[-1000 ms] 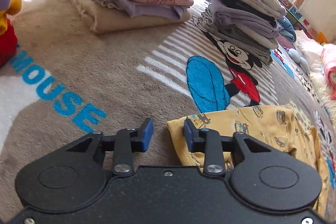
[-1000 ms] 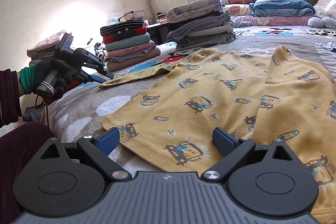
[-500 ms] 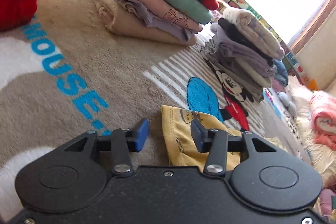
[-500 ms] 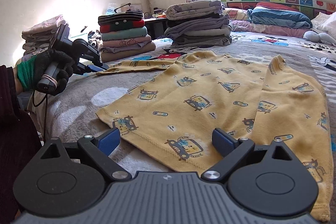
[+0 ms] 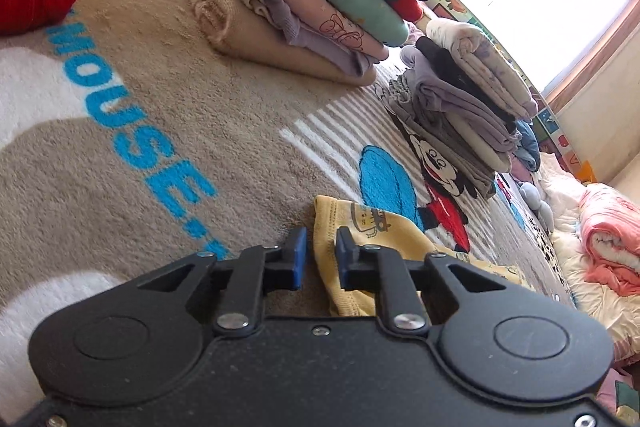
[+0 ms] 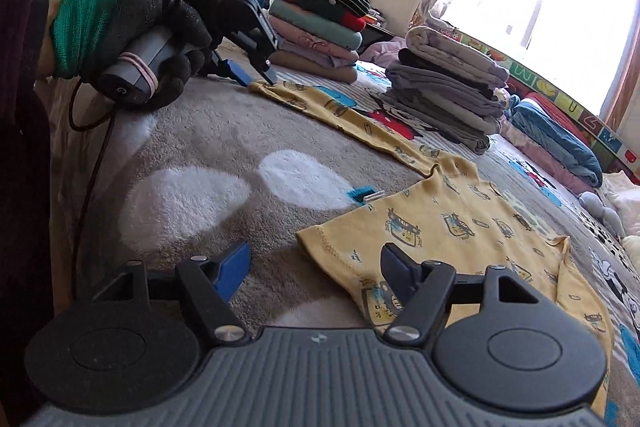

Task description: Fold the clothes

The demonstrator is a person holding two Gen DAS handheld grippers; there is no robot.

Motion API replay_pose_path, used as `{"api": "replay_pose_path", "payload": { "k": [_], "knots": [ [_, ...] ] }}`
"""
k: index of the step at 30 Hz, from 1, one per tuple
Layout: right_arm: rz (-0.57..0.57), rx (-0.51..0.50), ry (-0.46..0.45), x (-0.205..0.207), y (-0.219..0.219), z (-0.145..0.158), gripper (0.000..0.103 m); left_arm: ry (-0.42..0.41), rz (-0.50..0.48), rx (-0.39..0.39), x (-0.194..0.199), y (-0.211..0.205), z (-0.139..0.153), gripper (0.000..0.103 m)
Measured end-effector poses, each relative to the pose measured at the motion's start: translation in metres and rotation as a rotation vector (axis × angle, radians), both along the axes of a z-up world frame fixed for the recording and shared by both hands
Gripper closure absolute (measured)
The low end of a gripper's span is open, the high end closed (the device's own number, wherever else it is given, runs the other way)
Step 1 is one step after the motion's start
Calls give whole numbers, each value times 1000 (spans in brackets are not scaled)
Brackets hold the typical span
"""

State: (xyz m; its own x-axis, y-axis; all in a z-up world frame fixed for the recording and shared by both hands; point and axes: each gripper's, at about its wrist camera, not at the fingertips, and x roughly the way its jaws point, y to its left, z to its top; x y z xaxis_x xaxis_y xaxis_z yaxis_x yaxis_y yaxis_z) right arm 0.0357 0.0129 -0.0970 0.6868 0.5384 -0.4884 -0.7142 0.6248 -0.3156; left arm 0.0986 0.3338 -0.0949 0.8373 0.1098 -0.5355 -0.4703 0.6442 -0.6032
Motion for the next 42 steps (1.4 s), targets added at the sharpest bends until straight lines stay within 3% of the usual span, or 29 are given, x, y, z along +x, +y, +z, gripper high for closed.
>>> {"api": "replay_pose_path", "payload": {
  "k": [1, 2, 4, 8, 11, 14, 16, 18, 21, 24, 30, 33, 36, 42],
  "knots": [
    [-6, 0, -3, 4, 0, 2, 50, -3, -2, -6, 0, 1, 0, 96],
    [-12, 0, -7, 7, 1, 3, 54, -5, 0, -9, 0, 1, 0, 96],
    [-26, 28, 42, 21, -2, 7, 77, -12, 2, -19, -1, 2, 1, 98],
    [28, 69, 131, 22, -10, 13, 98, -44, 9, -18, -8, 2, 11, 100],
    [70, 44, 179, 15, -13, 10, 97, 2, 16, -40, -6, 3, 2, 100],
    [78, 49, 227, 18, -14, 4, 97, -6, 6, -86, -8, 8, 1, 99],
    [88, 52, 260, 19, -16, 10, 95, -26, -8, -124, -9, 12, 1, 84],
    [122, 85, 311, 21, -19, 21, 93, -50, -6, -162, -9, 16, -1, 79],
    [144, 169, 319, 32, -26, 47, 71, -57, 0, -179, -3, 18, -2, 79],
    [123, 228, 303, 74, -29, 70, 71, -53, -1, -176, 2, 18, -2, 80],
    [84, 93, 235, 193, -7, 90, 71, -23, -22, -132, 8, 18, -2, 85],
    [70, -44, 219, 250, 7, 84, 71, -15, -27, -131, 8, 19, -3, 89],
    [79, -144, 210, 287, 18, 79, 71, -5, -39, -114, 10, 19, -2, 93],
    [177, -234, 270, 331, 39, 70, 69, -4, -58, -116, 12, 22, -2, 94]
  ]
}}
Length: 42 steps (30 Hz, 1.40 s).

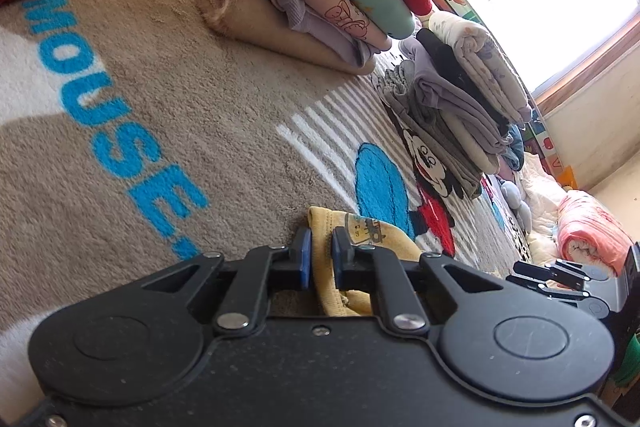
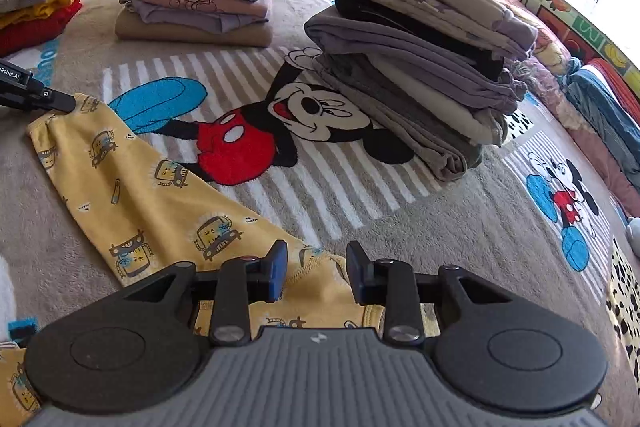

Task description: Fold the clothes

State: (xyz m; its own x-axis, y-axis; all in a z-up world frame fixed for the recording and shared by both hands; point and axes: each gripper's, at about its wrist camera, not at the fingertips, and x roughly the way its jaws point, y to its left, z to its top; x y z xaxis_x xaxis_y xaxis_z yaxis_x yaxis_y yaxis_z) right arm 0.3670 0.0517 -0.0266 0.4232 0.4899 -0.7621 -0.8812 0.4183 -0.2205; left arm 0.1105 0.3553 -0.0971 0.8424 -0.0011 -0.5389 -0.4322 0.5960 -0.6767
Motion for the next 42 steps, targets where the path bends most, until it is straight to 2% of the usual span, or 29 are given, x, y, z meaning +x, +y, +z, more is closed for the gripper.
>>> {"api": "replay_pose_path", "payload": {
  "k": [10, 14, 17, 18, 19, 20, 21, 23, 27, 31, 33, 35, 36, 37, 38, 39, 40, 41, 42],
  "knots": [
    [132, -112, 211, 45, 34, -19, 66, -13, 1, -10, 3, 1, 0, 94],
    [148, -130, 278, 49, 38, -28, 66, -20, -20, 21, 8, -3, 2, 94],
    [150, -118, 322, 52, 39, -30, 75, -8, -28, 66, 11, -8, 4, 98],
    [156, -114, 338, 53, 40, -31, 84, -10, -26, 71, 10, -9, 5, 100],
    [169, -114, 339, 51, 41, -30, 93, -16, -19, 74, 8, -9, 6, 101],
    [184, -108, 332, 48, 41, -28, 98, -27, -7, 74, 4, -8, 8, 101],
    [190, -95, 297, 45, 41, -25, 98, -37, 1, 72, 0, -6, 10, 101],
    [170, 18, 222, 43, 33, -8, 98, -41, 7, 64, -5, -3, 10, 101],
    [113, 89, 161, 46, 28, -7, 101, -22, 11, 57, -6, -2, 6, 101],
    [135, 52, 179, 40, 38, -22, 101, -26, 19, 14, -9, 3, 4, 97],
    [126, 84, 234, 40, 37, -21, 100, -34, 28, -24, -9, 8, 1, 91],
    [136, 110, 221, 37, 37, -17, 91, -57, 27, -44, -9, 11, 1, 82],
    [147, 101, 240, 37, 39, -17, 80, -59, 26, -39, -8, 10, 2, 81],
    [159, 90, 261, 38, 42, -18, 63, -56, 18, -25, -6, 8, 3, 81],
    [174, 44, 251, 35, 46, -23, 58, -47, 8, -5, -4, 4, 3, 81],
    [189, -6, 237, 32, 50, -28, 59, -35, 0, 15, -2, 1, 4, 83],
    [195, -42, 244, 31, 53, -34, 60, -22, -10, 32, -1, -2, 4, 99],
    [194, -41, 252, 32, 53, -36, 60, -12, -14, 38, 0, -3, 4, 100],
    [187, -34, 266, 33, 53, -36, 67, -11, -9, 33, -1, -3, 4, 101]
  ]
}}
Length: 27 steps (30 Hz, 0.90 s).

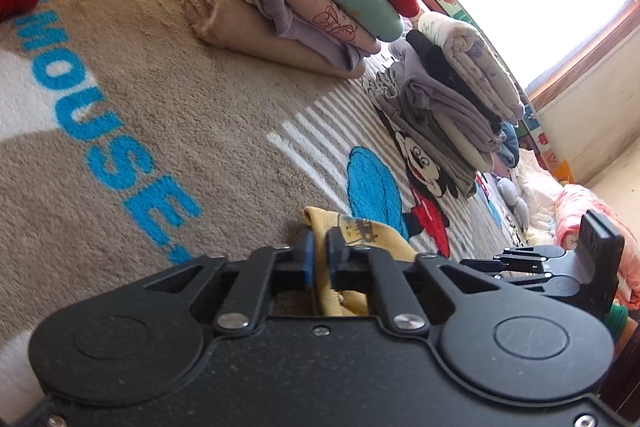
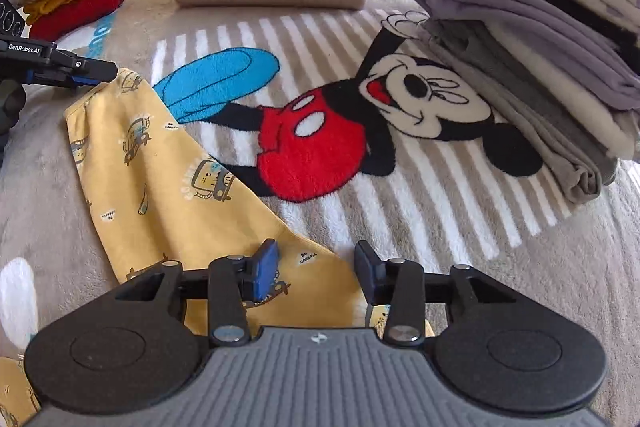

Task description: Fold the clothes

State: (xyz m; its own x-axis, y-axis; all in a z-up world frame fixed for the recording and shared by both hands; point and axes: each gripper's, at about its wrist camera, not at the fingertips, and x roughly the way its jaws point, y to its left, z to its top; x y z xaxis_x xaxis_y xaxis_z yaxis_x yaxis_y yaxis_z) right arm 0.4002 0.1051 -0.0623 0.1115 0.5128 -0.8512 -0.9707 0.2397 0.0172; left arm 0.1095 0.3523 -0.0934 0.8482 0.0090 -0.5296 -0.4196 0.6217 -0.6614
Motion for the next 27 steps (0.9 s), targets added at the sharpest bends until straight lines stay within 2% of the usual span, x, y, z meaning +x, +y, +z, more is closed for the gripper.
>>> {"api": "replay_pose_path", "payload": {
  "k": [1, 2, 3, 7, 9, 11, 13, 17, 19, 20, 21, 23, 24, 25, 27],
  "knots": [
    [-1, 6, 17, 1, 0, 1, 87, -5, 11, -10, -3, 1, 0, 101],
    [1, 15, 6, 0, -1, 4, 95, -15, 21, -23, -8, 3, 2, 101],
    [4, 25, -9, -2, -1, 7, 97, -25, 25, -36, -12, 5, 6, 101],
    [-39, 105, -11, -1, -9, 17, 98, 19, 28, -10, -17, 3, 5, 101],
    [-36, 81, -18, -4, -6, 10, 98, 47, 28, -29, -16, 4, -1, 101],
    [-34, 60, -29, -8, -2, 1, 98, 44, 28, -9, -17, 3, 1, 101],
    [-53, 71, -36, -9, -1, -2, 98, 18, 38, 10, -19, 2, 4, 101],
    [-79, 85, -55, -11, -2, -5, 98, 60, 35, 2, -16, 3, -3, 100],
    [-81, 76, -84, -15, 0, -7, 98, 54, 40, 4, -16, 3, 0, 92],
    [-85, 73, -96, -17, 1, -7, 98, 45, 49, 25, -17, 2, 4, 88],
    [-95, 72, -118, -19, 2, -6, 98, 42, 68, 91, -18, -3, 11, 77],
    [-117, 69, -166, -23, 3, -2, 88, 38, 110, 276, -22, -17, 29, 73],
    [-129, 84, -187, -26, 1, 3, 82, 21, 108, 335, -22, -24, 35, 73],
    [-142, 102, -209, -29, -1, 9, 82, -7, 89, 364, -22, -31, 39, 73],
    [-139, 123, -276, -42, -5, 21, 82, -53, -6, 357, -16, -45, 40, 73]
  ]
}}
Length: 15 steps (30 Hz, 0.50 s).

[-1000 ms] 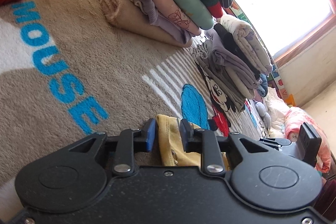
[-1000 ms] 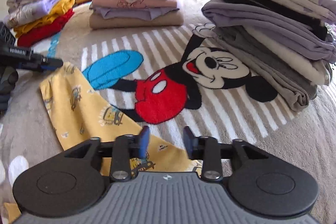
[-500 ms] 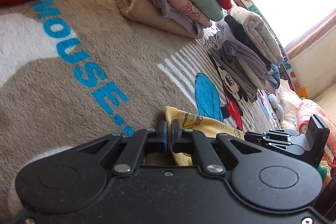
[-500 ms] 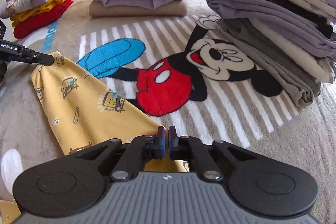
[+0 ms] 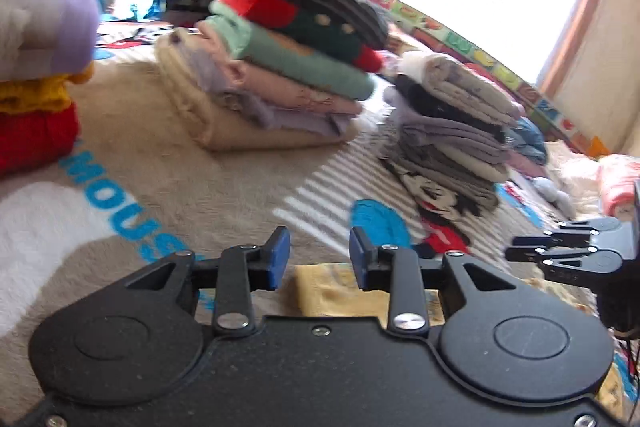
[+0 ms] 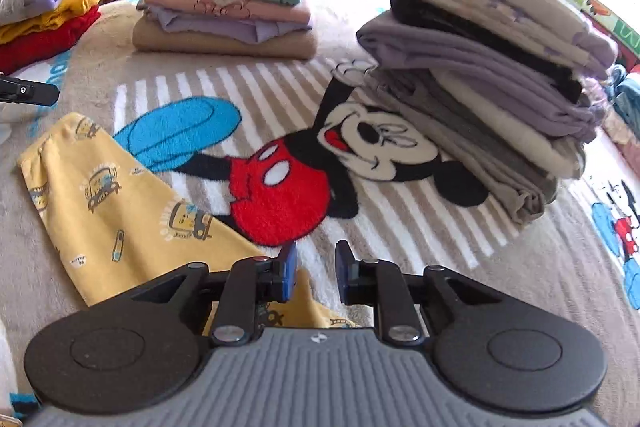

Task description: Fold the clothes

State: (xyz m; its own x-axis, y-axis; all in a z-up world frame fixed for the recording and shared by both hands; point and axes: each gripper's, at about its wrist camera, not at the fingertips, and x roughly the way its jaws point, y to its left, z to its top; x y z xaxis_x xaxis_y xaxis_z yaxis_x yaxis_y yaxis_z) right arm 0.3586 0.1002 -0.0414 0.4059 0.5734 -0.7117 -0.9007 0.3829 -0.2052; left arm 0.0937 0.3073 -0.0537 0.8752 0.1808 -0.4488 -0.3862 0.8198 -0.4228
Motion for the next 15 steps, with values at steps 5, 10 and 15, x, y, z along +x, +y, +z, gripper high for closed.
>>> {"api": "replay_pose_path", "payload": {
  "k": [5, 10, 15],
  "knots": [
    [139, -2, -53, -61, 6, 8, 82, 122, -179, 74, 36, -34, -15, 60],
    [182, -133, -55, -111, 27, -29, 82, 186, -199, 197, 46, -57, -17, 57],
    [132, -111, 26, -126, 27, -22, 67, 127, -194, 138, 55, -55, -14, 57]
  ]
}}
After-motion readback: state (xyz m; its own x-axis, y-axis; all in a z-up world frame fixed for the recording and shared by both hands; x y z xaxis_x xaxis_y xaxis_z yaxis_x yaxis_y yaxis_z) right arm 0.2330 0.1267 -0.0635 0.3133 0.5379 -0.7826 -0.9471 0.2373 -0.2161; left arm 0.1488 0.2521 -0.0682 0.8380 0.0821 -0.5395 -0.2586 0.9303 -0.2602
